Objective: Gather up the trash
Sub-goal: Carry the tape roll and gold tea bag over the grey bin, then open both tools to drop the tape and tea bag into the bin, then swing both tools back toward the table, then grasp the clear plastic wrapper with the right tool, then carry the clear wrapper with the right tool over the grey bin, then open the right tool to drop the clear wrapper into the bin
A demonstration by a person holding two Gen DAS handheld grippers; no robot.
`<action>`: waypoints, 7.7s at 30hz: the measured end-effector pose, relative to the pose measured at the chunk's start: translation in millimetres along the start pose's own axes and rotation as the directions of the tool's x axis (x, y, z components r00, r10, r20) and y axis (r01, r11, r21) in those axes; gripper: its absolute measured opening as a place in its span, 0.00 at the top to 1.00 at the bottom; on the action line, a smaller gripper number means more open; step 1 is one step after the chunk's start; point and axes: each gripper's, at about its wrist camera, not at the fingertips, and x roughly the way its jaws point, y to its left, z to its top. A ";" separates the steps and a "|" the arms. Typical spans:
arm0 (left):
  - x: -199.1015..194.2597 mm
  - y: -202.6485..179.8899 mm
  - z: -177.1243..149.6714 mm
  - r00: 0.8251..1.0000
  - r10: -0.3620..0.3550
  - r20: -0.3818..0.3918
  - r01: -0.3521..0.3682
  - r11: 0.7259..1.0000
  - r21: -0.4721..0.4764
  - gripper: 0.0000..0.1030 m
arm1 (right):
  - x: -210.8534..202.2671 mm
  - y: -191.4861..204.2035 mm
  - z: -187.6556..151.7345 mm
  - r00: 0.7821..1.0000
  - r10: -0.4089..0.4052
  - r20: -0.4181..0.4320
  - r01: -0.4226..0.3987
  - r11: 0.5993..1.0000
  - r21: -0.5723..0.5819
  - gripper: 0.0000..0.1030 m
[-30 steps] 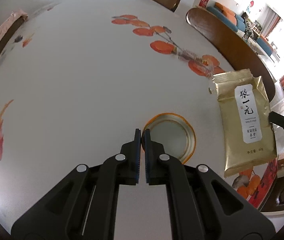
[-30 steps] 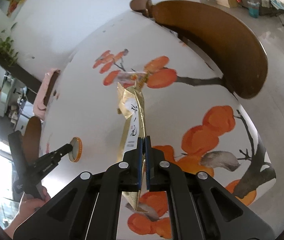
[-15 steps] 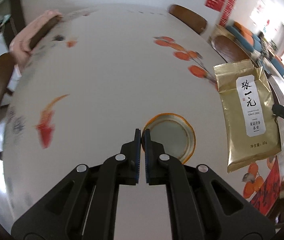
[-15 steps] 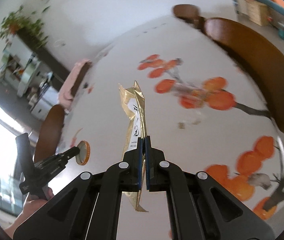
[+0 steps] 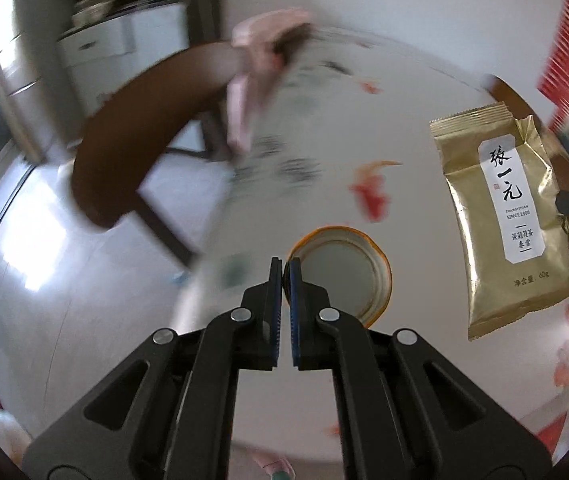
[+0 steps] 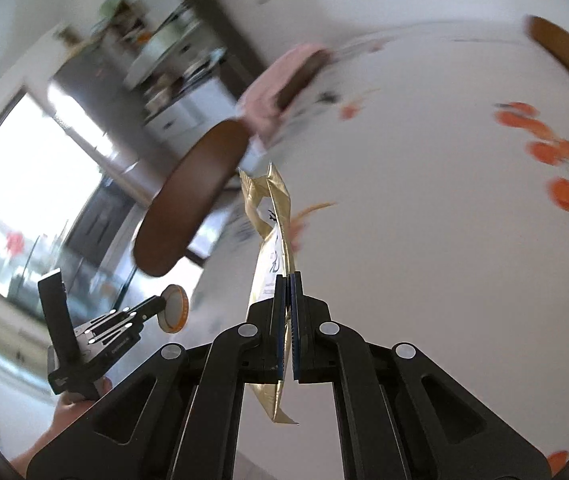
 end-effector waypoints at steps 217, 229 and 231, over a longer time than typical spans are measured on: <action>24.7 317.1 -359.8 0.826 0.304 -0.475 -0.556 0.581 -0.594 0.07 | 418.4 288.4 -332.7 0.619 -0.169 -0.767 -0.335 0.826 -0.453 0.95; 150.3 337.3 -439.7 0.818 0.192 -0.542 -0.539 0.584 -0.606 0.07 | 548.1 218.0 -420.1 0.522 -0.290 -0.802 -0.257 0.843 -0.472 0.91; 155.4 335.6 -442.5 0.819 0.181 -0.545 -0.535 0.585 -0.609 0.07 | 558.7 214.6 -428.1 0.512 -0.294 -0.807 -0.252 0.847 -0.468 0.88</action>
